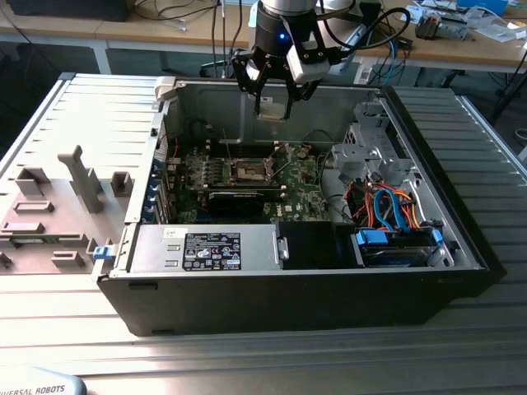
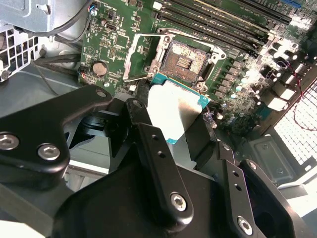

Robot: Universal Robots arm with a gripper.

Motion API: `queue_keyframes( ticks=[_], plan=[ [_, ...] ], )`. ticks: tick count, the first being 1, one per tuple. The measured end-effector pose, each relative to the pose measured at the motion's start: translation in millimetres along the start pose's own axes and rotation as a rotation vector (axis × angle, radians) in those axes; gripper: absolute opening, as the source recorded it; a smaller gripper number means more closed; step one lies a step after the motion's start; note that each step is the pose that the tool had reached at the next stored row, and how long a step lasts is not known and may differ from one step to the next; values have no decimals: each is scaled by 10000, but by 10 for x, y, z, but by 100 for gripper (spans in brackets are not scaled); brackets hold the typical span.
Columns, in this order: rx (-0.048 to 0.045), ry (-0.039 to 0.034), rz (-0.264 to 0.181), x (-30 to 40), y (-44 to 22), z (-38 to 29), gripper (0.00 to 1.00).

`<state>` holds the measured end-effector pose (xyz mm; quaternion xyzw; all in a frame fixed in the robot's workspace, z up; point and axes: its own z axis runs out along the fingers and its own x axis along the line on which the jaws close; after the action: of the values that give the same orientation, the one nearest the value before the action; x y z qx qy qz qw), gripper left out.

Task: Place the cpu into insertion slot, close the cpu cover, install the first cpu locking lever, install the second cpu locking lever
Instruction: 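Place the cpu into insertion slot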

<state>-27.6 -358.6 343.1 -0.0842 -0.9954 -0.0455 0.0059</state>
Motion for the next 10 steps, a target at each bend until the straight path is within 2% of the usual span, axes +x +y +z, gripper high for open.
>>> queue_keyframes(
  ticks=[10],
  plan=[
    [-1, -4, 47, 0, 0, 0, 54]
  ],
)
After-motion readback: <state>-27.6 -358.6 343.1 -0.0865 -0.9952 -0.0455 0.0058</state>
